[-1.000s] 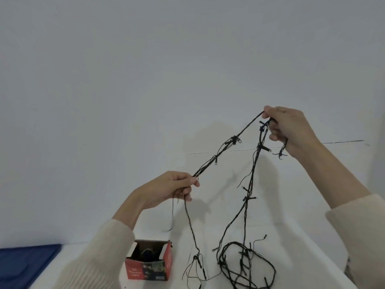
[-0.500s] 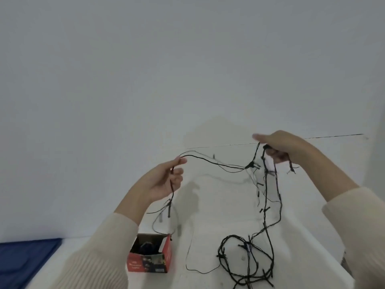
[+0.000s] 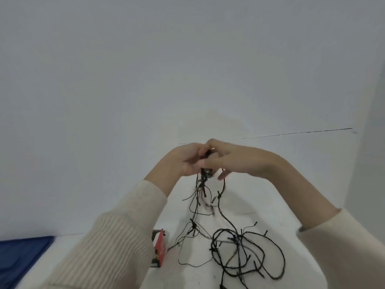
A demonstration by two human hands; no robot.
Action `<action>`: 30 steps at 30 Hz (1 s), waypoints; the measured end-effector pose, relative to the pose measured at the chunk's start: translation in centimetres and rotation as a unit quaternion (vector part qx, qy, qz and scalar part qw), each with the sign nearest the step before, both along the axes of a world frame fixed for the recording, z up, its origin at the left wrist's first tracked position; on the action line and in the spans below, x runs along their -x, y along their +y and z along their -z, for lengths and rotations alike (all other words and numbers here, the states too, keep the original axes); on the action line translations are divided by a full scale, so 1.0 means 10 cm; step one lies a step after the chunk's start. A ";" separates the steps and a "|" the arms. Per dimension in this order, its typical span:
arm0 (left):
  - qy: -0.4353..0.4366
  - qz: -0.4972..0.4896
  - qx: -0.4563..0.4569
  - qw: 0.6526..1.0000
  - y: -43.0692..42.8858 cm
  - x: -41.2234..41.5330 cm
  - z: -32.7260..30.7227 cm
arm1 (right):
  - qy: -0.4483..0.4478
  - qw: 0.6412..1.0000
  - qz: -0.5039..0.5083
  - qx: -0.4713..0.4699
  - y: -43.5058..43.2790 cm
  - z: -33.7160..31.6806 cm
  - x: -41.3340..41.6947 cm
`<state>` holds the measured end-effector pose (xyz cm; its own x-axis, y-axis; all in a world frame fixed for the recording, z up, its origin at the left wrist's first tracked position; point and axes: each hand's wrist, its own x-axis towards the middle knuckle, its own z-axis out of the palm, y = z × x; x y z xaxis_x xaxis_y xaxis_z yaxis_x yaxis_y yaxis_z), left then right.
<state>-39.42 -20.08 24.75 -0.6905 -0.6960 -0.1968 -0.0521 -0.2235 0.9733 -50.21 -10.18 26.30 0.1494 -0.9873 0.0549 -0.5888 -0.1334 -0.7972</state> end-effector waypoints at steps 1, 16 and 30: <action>-0.015 -0.014 0.021 1.000 -0.01 -0.03 -0.05 | -0.033 0.999 0.024 0.036 0.03 0.02 0.06; -0.021 -0.085 0.177 0.980 0.05 -0.40 -0.66 | -0.259 0.948 0.179 -0.043 -0.66 1.64 0.29; 0.147 -0.355 0.145 0.912 -0.48 -1.54 -0.59 | 0.015 0.978 0.169 -0.119 -0.63 1.18 1.02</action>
<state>-23.99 -24.86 30.65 -0.0396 -0.9815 0.1872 0.2790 0.1690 0.9453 -60.40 -16.50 14.55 -0.1906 -0.9645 -0.1827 -0.5901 0.2613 -0.7639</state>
